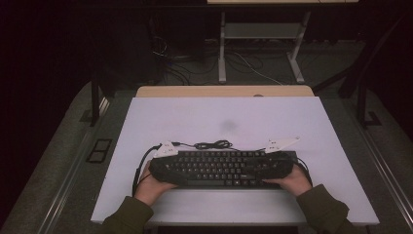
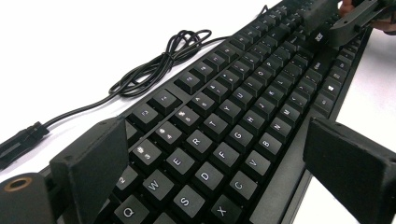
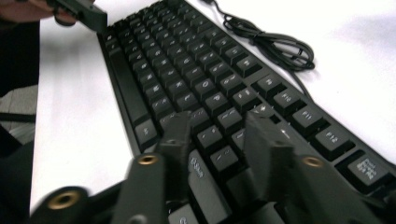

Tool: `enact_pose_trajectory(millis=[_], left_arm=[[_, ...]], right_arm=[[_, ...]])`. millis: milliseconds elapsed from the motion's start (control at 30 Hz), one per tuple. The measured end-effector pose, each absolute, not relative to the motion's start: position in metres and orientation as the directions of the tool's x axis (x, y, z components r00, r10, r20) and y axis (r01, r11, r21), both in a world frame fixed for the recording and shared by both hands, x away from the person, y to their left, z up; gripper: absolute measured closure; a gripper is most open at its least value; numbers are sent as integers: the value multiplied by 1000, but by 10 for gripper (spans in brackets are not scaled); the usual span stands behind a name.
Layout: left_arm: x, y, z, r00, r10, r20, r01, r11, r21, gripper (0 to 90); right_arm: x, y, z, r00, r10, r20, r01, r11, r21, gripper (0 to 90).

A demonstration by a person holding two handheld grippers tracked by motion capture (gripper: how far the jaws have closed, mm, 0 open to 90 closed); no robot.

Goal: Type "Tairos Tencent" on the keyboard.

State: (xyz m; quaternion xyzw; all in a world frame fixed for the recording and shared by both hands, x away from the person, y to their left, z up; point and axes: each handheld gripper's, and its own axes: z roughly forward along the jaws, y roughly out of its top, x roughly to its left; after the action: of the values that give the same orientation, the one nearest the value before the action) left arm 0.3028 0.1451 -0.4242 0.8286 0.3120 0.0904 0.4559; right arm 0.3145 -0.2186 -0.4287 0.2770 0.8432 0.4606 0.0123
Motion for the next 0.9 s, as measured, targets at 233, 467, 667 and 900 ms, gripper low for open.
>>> enact_pose_trajectory(millis=[233, 467, 667, 900], left_arm=[[303, 147, -424, 784, 606, -131, 435, -387, 813, 115], [303, 150, -423, 776, 617, -131, 439, -380, 814, 162], [303, 152, -423, 774, 621, -120, 433, -381, 817, 246], [305, 153, -424, 771, 627, -114, 431, -382, 817, 380]], right_arm=[[320, -212, -427, -836, 490, 246, 459, 379, 803, 385], [326, -202, -426, -827, 503, 251, 461, 351, 815, 302], [331, -192, -426, -830, 501, 244, 448, 338, 828, 275], [338, -183, -427, -830, 502, 242, 439, 322, 839, 247]])
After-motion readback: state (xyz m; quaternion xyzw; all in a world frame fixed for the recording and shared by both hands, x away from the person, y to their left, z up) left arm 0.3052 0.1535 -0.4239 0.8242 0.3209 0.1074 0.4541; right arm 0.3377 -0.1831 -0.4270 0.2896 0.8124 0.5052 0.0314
